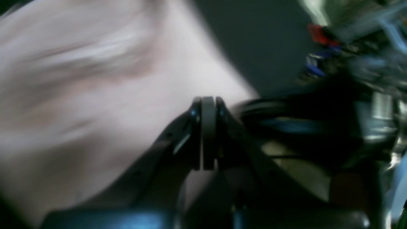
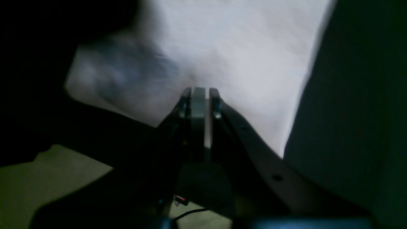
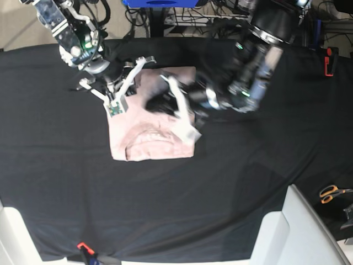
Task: Fold the T-shirt properly
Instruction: 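Grasp the collar edge of the folded shirt with both grippers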
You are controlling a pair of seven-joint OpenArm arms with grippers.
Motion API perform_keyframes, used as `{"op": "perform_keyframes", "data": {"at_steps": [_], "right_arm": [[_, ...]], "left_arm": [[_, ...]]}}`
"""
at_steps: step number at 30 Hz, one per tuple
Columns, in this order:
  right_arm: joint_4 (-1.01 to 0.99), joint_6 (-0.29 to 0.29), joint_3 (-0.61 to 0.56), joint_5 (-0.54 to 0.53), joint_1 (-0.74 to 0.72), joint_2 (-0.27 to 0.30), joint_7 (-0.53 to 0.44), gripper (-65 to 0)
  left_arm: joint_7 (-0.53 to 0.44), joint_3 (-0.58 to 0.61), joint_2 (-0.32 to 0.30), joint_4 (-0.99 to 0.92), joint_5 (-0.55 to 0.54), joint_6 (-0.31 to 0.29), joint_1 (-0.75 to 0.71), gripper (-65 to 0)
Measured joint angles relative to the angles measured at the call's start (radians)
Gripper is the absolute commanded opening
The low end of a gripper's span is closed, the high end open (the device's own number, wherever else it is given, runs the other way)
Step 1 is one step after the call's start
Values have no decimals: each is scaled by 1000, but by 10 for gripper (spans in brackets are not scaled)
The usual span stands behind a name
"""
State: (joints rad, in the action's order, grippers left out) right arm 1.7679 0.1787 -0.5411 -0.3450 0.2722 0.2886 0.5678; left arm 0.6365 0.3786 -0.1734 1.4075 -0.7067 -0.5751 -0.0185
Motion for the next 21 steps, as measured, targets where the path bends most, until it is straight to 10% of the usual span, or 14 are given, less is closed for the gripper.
{"op": "perform_keyframes", "data": {"at_steps": [5,21], "right_arm": [[-50,3,2,4,-36,2,0,-623],[-281,-6,50,5,-27,-3,-193,-621]], "left_arm": [[-8,19,9,-12,161,4,-49,-650],[-50,20,-2,-181,153,0,-43,-650]]}}
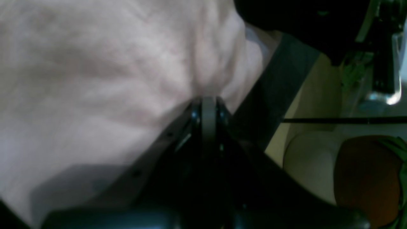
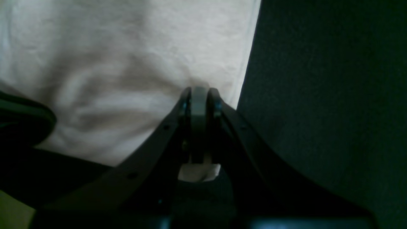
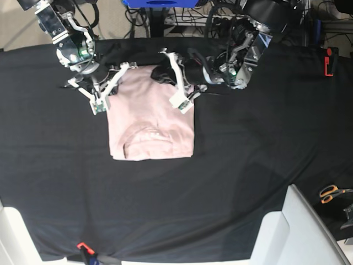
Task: Fold the T-shirt properly
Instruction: 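Grasp the collar edge of the folded shirt with both grippers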
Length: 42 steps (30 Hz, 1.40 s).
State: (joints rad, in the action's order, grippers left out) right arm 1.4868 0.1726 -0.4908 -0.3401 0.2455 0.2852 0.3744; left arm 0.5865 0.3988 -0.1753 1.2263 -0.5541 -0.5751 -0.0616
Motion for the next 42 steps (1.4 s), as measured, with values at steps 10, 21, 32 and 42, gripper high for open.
{"op": "perform_keyframes", "data": {"at_steps": [10,21,32,42], "right_arm": [[40,3,1,0,16,8,41,-623],[242,10,0,3,55,11,138,-623],[118,11,1,3,73,7,127,-624],[181,14,1,2,75,11,147,-624]], "left_arm": [[3,-11,-63,22,-6,-3,-65,-650],[23,-160,-49,153,8,3,-88,-650],[-28,-164,62,10,146,-5,-54,-650],[-40,-164,53,104,226,1,-104,-650]]}}
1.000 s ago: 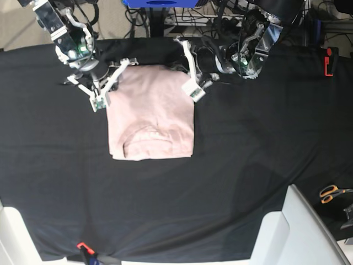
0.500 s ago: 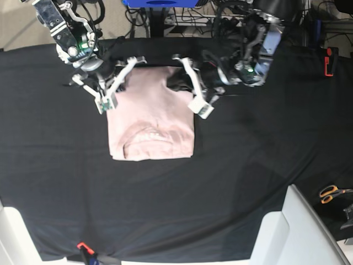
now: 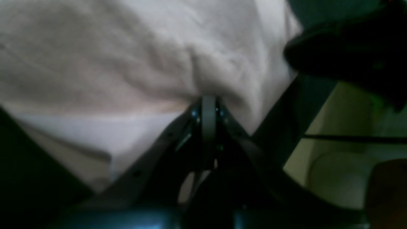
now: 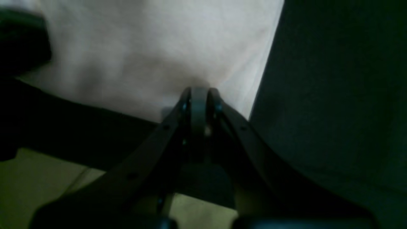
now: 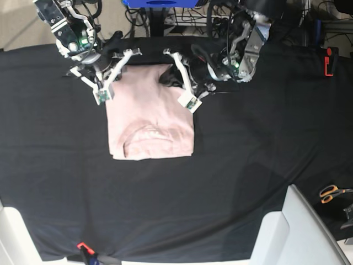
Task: Fold the T-shirt properly
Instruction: 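Grasp the collar edge of the folded shirt with both grippers, then pull the shirt toward the hem with both grippers to straighten it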
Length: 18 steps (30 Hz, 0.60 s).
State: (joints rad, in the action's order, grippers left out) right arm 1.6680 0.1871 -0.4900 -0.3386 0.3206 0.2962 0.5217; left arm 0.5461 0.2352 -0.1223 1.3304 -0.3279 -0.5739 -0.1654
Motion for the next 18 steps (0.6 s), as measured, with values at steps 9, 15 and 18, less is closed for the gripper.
{"op": "perform_keyframes", "data": {"at_steps": [9,15,18], "right_arm": [[48,-6,20,5,-175,16,92,-621],[-171,-8,20,0,-325,-12,92,-621],[-257,-71,19,-6,-370,-34,55,-621]], "left_arm": [[96,-129,10,127,31,1,112,-650],[100,-159,53,-110,37,5,310,-650],[73,-147,67,-238,40,2,399,-650]]}}
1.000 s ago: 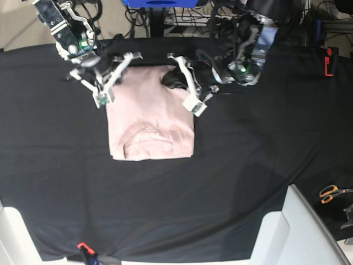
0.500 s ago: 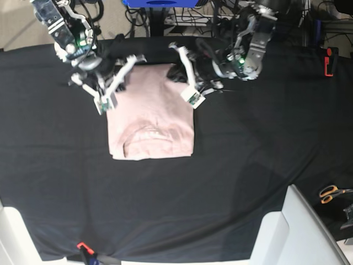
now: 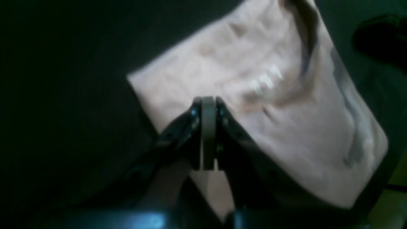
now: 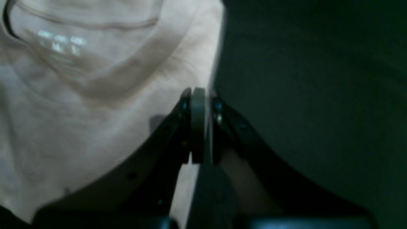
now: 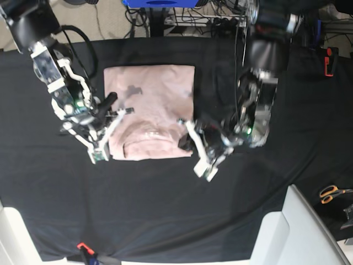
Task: Fold the T-shirt properly
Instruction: 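Pull the shirt toward the hem with both grippers to straighten it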
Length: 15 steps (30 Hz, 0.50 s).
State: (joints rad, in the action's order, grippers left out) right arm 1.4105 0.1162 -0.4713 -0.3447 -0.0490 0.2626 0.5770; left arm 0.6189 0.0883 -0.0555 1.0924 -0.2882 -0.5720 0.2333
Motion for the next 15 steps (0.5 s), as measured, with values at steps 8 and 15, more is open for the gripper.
{"op": "perform_keyframes", "data": {"at_steps": [8,15], "right_arm": [[-326,-94,5,3,-97,-56,-218,-621],[-362,-97,1,0,-122,-55,-245,-623]], "left_arm": [[-187,3,29,-318,-8,26,98,-650],[-236,2,32,-377,-6,26,126,-650]]}}
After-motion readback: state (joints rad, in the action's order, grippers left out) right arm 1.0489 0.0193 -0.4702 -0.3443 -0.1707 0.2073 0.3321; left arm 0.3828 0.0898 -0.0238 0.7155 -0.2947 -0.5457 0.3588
